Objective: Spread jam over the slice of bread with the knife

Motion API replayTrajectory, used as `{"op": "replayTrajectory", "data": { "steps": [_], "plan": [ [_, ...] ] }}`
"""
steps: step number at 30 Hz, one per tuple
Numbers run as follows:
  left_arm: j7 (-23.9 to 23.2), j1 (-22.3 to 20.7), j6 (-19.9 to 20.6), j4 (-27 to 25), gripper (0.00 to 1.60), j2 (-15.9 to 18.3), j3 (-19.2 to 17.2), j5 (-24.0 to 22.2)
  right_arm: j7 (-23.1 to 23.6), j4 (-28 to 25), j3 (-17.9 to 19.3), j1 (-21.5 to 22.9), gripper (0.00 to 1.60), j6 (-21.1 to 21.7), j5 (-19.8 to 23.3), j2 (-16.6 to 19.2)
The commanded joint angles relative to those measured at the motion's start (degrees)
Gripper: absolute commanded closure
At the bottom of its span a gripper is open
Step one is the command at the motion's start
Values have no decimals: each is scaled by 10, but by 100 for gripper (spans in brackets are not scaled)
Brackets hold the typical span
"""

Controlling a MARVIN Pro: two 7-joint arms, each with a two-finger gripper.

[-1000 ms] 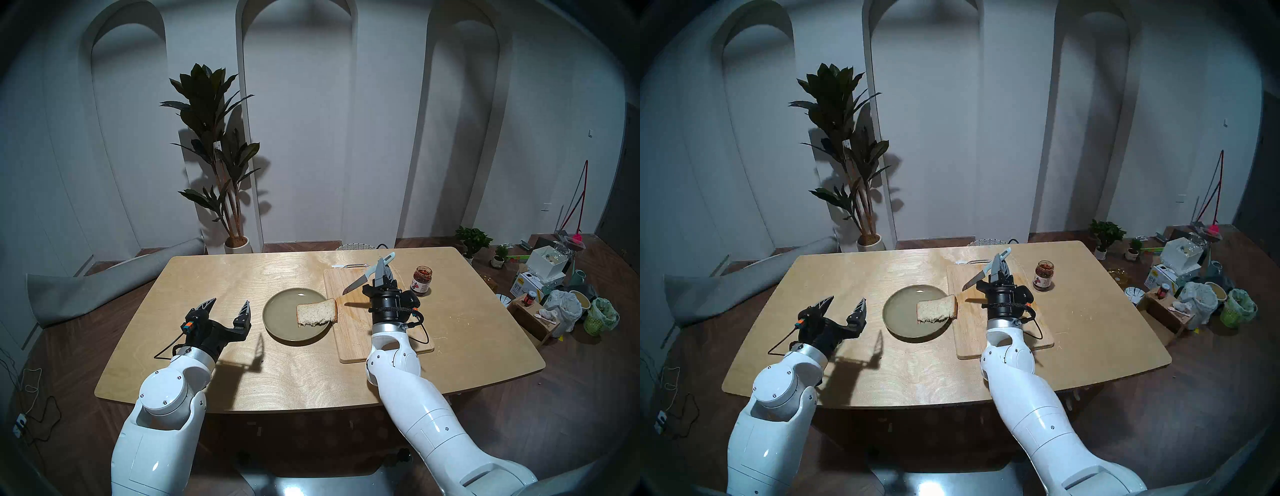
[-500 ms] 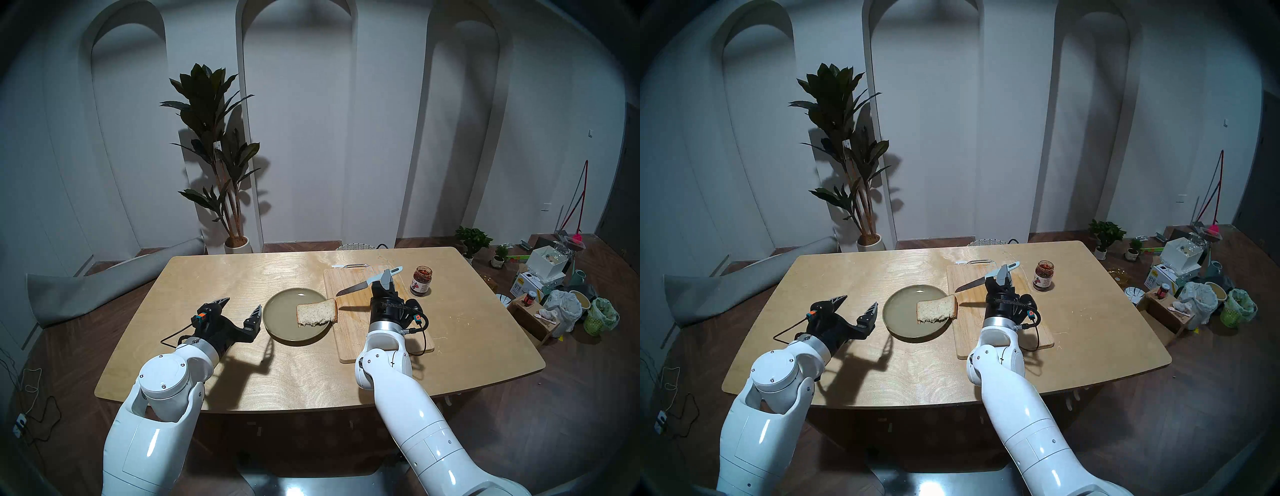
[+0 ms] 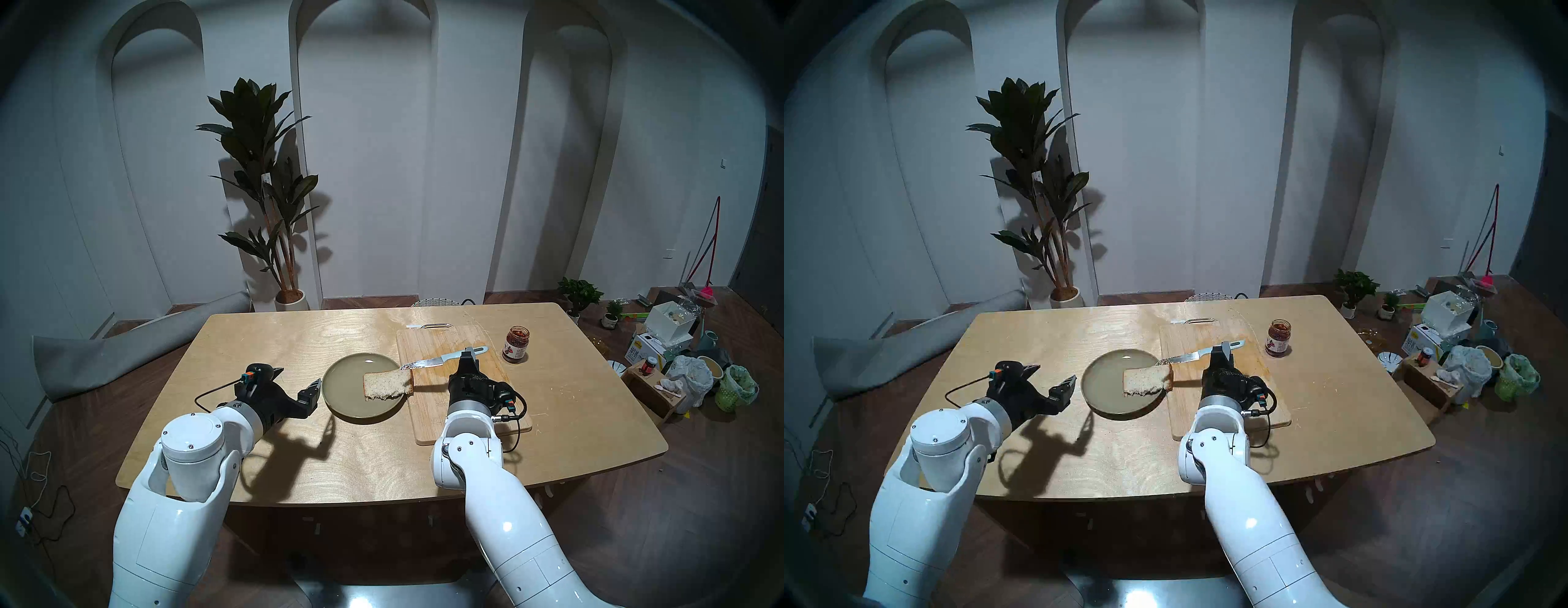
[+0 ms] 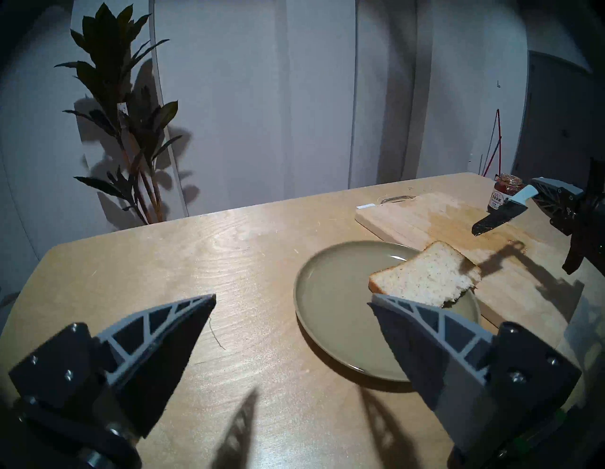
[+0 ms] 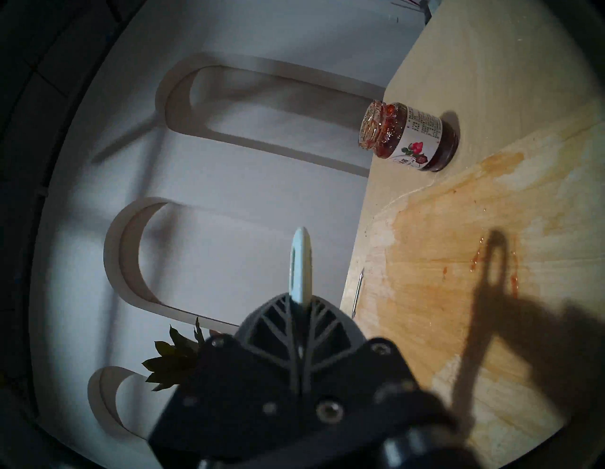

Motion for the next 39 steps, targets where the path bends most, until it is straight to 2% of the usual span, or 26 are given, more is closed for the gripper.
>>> {"op": "replayTrajectory", "data": {
  "steps": [1,4,7,8,9,10,13,17,21,29,33,34,36,39],
  "plan": [
    [-10,-56,72,3,0,-39,-33,-79,-5,-67,-12,-28,160,13,-3,16],
    [-17,-73,102,21,0,-65,-52,-125,0,-65,-18,-27,160,13,-9,20],
    [-15,-91,136,40,16,-71,-65,-157,1,-70,-24,-28,160,14,-15,26],
    [-13,-101,154,49,15,-71,-67,-167,3,-69,-26,-27,160,14,-18,28],
    [-11,-98,156,49,13,-72,-71,-178,2,-69,-27,-26,160,14,-20,28],
    [-8,-112,179,61,9,-71,-70,-186,4,-66,-28,-24,160,11,-24,29],
    [6,-124,209,76,11,-67,-64,-198,11,-53,-31,-17,160,8,-31,30],
    [21,-148,244,102,5,-65,-55,-209,18,-32,-33,-5,160,5,-36,27],
    [40,-166,260,127,9,-65,-47,-215,22,-3,-34,7,160,2,-33,21],
    [57,-210,260,174,10,-70,-42,-235,40,35,-38,15,160,-7,-35,20],
    [65,-231,260,201,20,-62,-27,-239,51,47,-38,18,160,-12,-30,16],
    [67,-228,260,200,31,-62,-26,-243,52,49,-38,18,160,-13,-28,15],
    [70,-236,260,211,29,-58,-20,-246,57,51,-37,21,160,-15,-24,12],
    [75,-238,260,217,45,-50,-10,-252,58,48,-35,24,160,-13,-16,9]
  ]
}}
